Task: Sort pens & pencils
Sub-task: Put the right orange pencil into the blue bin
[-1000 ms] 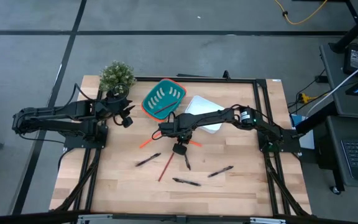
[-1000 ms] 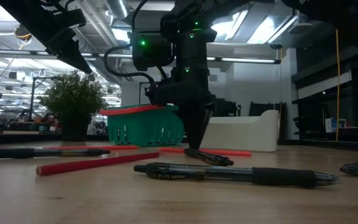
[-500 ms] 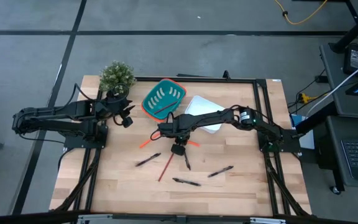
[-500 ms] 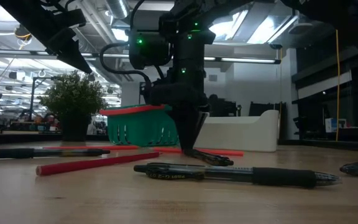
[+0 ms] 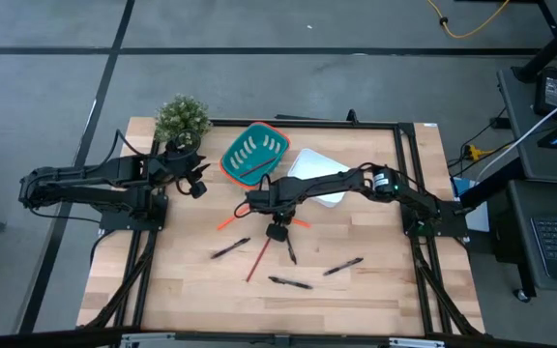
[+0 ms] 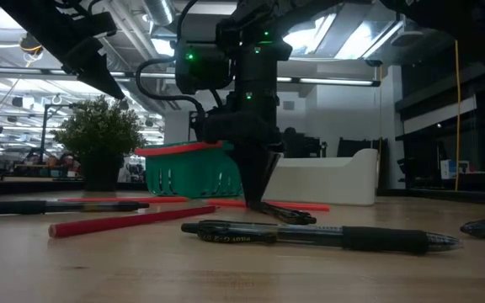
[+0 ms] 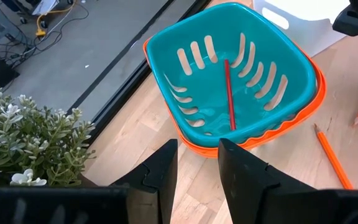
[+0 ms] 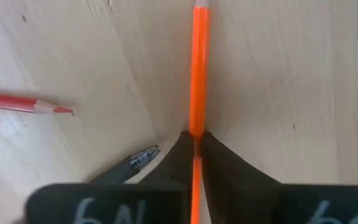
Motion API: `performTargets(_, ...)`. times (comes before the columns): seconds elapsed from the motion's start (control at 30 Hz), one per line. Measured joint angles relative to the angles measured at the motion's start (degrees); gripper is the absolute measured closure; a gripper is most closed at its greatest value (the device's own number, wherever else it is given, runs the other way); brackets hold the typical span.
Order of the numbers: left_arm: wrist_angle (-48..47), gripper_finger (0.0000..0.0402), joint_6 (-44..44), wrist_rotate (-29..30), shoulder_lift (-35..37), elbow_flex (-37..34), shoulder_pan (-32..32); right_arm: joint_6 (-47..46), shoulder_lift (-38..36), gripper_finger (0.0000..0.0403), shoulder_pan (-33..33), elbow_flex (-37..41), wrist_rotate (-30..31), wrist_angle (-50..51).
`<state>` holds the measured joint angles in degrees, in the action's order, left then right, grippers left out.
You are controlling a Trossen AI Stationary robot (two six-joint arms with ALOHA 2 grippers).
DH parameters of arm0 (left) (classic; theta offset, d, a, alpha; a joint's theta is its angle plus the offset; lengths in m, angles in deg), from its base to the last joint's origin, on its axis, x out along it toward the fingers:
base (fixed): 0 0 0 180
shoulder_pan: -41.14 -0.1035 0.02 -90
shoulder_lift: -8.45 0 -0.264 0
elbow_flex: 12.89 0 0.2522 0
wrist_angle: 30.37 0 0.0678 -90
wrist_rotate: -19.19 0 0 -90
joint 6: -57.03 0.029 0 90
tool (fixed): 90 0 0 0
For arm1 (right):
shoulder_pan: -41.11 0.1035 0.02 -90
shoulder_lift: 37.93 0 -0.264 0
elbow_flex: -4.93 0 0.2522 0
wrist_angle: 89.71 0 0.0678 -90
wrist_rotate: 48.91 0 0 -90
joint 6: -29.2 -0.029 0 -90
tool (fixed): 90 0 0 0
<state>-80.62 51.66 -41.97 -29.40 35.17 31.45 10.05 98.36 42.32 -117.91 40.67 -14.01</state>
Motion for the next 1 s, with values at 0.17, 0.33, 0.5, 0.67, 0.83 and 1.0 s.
performTargets(0.17,0.02,0.0292,0.0,0.0,0.0,0.0,-0.02,-0.12,0.0,0.0383,-0.04,0.05,-0.49,0.0)
performTargets(0.33,0.02,0.0292,0.02,-0.01,-0.01,0.0,-0.02,-0.07,0.0,0.0386,-0.04,0.11,-0.53,0.15)
performTargets(0.5,0.02,0.0292,0.02,0.0,-0.02,0.0,-0.02,-0.09,-0.36,0.039,-0.04,0.13,-0.55,0.35)
performTargets(0.67,0.02,0.0292,0.04,0.0,0.0,0.0,-0.02,0.15,0.11,0.039,0.15,-3.01,1.08,4.12)
performTargets(0.83,0.02,0.0292,0.04,-0.01,-0.02,0.0,-0.02,0.25,0.35,0.0394,0.18,-6.01,2.33,5.89)
performTargets(1.0,0.0,0.0292,0.04,-0.02,0.0,0.0,-0.01,0.19,0.28,0.0394,0.17,-6.05,2.7,6.21)
